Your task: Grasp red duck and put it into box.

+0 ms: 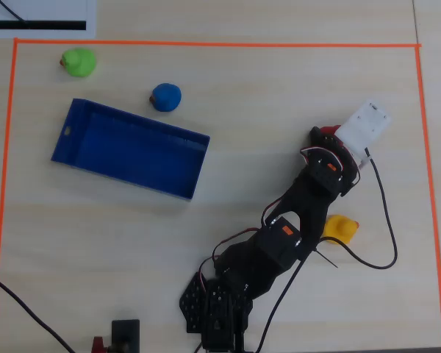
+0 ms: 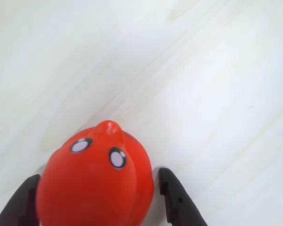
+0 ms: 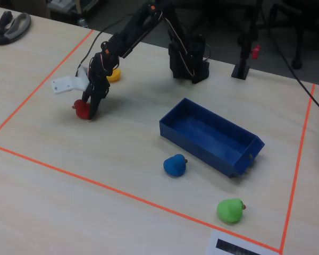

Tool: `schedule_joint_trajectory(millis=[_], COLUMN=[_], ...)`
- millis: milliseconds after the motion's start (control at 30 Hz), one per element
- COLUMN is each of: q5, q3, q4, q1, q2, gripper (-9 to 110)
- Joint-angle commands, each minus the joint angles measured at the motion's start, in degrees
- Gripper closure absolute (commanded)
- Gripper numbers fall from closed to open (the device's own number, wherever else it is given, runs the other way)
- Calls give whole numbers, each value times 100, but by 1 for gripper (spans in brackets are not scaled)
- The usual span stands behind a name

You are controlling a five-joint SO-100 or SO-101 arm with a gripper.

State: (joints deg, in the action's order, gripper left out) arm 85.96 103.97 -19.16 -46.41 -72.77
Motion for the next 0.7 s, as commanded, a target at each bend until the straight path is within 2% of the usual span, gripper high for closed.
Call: schedule_joint_trajectory(millis=[0,67,233,400,533,667], q5=[-44,-141,-352,-1292,-2188,-3085], q3=[-62,-62,-114,-580,-1213,-1731], q4=[105,132,-79,-1125,-2479,-3823], q1=[97,114,123,448,1292,2786], q2=[0,9,-255,-1485,-2760,-3709], gripper=[78,101,101,101,101,101])
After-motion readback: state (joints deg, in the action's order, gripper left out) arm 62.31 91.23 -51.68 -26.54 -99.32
